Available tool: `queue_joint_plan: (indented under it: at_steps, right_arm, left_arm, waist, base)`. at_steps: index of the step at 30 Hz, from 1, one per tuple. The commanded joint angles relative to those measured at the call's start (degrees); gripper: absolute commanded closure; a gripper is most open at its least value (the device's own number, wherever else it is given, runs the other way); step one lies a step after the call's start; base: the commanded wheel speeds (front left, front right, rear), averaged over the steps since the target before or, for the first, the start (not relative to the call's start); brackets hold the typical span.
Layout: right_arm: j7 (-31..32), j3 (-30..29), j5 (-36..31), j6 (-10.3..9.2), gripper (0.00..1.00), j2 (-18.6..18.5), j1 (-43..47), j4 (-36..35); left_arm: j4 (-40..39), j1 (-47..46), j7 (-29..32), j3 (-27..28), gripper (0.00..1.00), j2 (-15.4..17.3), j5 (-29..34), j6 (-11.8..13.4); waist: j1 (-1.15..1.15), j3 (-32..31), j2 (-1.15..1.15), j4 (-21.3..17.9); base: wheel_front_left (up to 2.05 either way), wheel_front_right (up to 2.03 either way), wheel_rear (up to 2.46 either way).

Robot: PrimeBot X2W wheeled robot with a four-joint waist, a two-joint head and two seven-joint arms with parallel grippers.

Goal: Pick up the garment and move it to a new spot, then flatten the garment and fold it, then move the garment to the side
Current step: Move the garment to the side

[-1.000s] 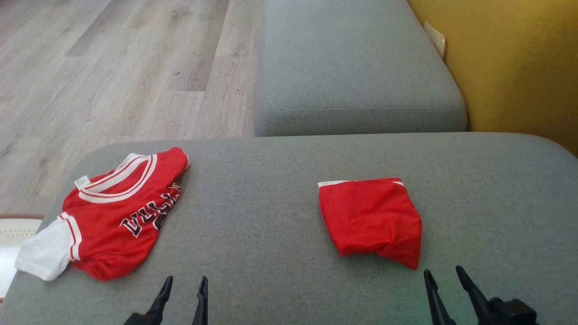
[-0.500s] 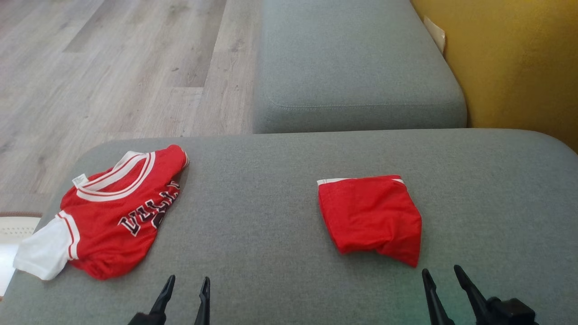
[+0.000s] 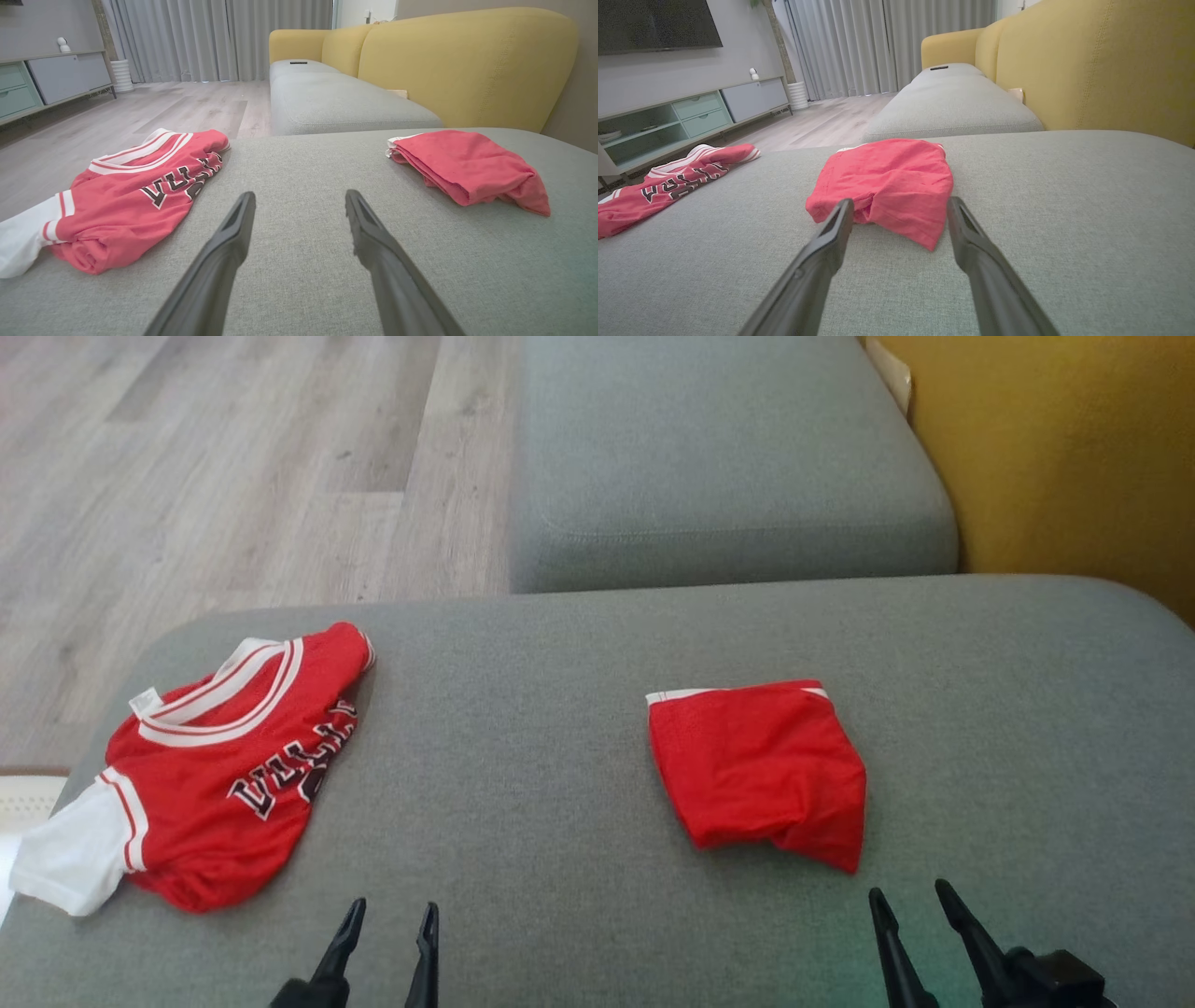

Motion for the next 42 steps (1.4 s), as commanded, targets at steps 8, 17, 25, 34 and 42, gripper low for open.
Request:
queue_joint_plan:
  at_steps: [8,17,25,34,42]
  right_arm:
    - [-0.8,-0.5,1.0,0.39,0.0,-1.6,-7.4,-1.6]
    - [1.0,1.6,8.3,0.39,0.0,-7.3,-21.3,11.1]
    - [12.6,8.3,23.0,0.39,0.0,-15.0,-33.5,19.1]
    - [20.2,17.1,35.6,0.39,0.04,-19.2,-37.3,20.0]
    - [19.2,20.5,37.1,0.39,1.0,-25.4,-38.6,17.9]
  left_arm:
    - [-2.3,-5.2,-0.7,0.0,0.0,-0.6,0.8,0.0]
    - [-2.2,-9.2,-0.7,-2.9,0.0,-0.6,0.1,-0.7]
    - [-2.0,-14.4,-0.7,-5.9,0.0,-0.6,-2.2,-1.3]
    - [-2.0,-17.8,-0.7,-7.7,0.0,-0.6,-3.5,-0.7]
    - [-3.3,-19.5,-0.7,-7.7,0.0,-0.6,-3.9,-0.1]
  waist:
    - [0.0,4.1,0.0,0.3]
    - [0.0,9.8,0.0,2.7]
    - [0.0,16.8,0.0,4.8]
    - [0.0,21.0,0.0,5.1]
    - [0.0,23.6,0.0,2.7]
  base:
    - [0.0,0.0,0.0]
    - [0.0,0.0,0.0]
    - [0.0,0.0,0.0]
    - [0.0,0.0,0.0]
    - [0.0,0.0,0.0]
